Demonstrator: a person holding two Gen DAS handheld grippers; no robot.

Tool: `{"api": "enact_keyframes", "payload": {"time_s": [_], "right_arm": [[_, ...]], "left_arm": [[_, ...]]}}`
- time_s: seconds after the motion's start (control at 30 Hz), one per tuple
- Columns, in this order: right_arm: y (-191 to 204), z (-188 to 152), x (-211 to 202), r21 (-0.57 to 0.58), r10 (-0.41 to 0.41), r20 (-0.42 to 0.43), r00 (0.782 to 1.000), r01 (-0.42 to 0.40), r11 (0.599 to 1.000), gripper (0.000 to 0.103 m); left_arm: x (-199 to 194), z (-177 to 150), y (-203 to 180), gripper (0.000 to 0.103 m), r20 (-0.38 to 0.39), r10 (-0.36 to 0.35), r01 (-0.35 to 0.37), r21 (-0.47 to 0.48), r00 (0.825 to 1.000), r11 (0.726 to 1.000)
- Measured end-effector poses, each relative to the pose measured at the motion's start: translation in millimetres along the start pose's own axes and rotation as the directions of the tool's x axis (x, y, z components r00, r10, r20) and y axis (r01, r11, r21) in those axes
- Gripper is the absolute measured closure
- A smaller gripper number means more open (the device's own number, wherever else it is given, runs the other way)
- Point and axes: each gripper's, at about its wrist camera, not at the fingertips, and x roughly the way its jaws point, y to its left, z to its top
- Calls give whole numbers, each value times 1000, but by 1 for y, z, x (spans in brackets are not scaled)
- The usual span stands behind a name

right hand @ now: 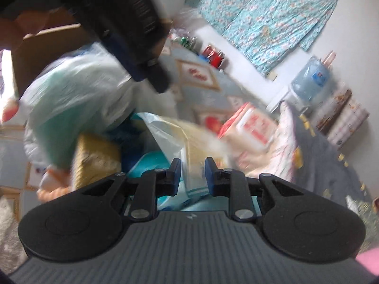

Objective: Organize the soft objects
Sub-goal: 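Move the right gripper back to the bed and grasp the beige snack bag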

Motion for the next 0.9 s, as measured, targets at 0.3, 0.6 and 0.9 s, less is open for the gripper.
{"api": "enact_keyframes", "payload": {"time_s": [0.3, 0.6, 0.9], "right_arm": [[-46, -7, -23, 225, 174, 54, 983, -182, 957, 52], [-146, 3, -12, 513, 209, 145, 967, -254, 820, 36], [-154, 27, 105, 698, 463, -73, 883, -286, 657, 30]], "left_arm": [[38, -13, -8, 65, -117, -46, 44, -16, 992, 999], [43, -18, -11, 65, -130, -31, 36, 34, 991, 999], [57, -21, -20, 44, -217, -126, 140, 50, 968, 989]]}}
